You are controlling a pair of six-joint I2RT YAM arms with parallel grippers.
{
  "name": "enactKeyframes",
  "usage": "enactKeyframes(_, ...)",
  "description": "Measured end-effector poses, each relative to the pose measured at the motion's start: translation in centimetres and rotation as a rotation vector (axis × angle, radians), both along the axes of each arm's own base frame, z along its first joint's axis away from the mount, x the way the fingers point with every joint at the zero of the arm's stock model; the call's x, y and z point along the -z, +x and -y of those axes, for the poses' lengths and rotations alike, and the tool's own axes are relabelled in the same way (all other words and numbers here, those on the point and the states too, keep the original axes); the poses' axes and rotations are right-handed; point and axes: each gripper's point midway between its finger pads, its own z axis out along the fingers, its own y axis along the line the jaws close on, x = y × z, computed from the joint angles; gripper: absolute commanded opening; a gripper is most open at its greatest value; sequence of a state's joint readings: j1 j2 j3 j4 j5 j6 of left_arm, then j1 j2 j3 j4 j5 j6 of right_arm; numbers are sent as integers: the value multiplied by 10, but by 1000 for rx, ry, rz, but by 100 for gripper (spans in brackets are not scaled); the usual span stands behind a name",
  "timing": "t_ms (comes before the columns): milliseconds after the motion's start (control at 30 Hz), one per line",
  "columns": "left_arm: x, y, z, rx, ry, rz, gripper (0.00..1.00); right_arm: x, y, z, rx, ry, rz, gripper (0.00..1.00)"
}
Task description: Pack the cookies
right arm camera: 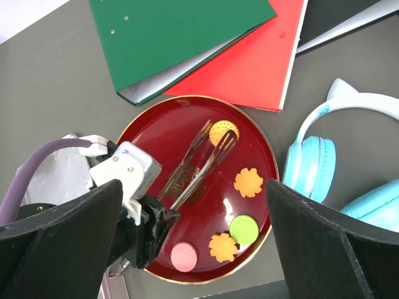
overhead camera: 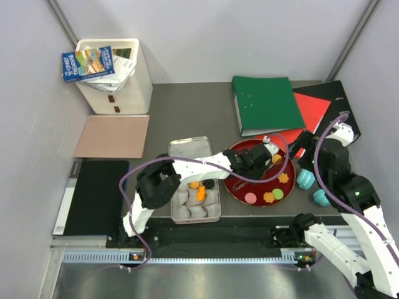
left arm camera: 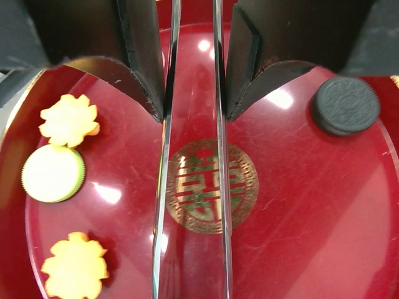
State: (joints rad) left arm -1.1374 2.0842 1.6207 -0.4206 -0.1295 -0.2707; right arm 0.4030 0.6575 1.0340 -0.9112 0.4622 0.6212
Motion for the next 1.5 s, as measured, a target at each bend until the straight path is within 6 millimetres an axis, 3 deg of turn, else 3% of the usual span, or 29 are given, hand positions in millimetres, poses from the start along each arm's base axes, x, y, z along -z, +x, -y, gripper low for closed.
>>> enactKeyframes(167,-16,5,-19,-38,13,32,30,-1,3,-2,-4,5,6,97)
enactKeyframes(467,-106,5,-70,-124,-83,140,28,-3,16,-13,-22,34,13,97)
enactKeyframes(600,-129,0,-96,-162,-83,168,27,-4,20,-17,-31,47,16,97)
enactKeyframes(767,-149,-12,-148,-244,-36,184,25,7,27,-23,-42,46,-5,97)
enactKeyframes(967,-182,-38,-224,-412,-64,171,14,46,32,-30,-62,30,-90,96)
enactKeyframes(1067,-189,-52,-254,-485,-70,141,13,57,35,-35,-77,30,-121,97)
enactKeyframes(1233,-177,-72,-291,-559,44,70,9,57,41,-40,-96,32,-116,97)
enactKeyframes(1500,-188,-85,-284,-584,-2,-28,9,65,44,-43,-101,34,-115,97)
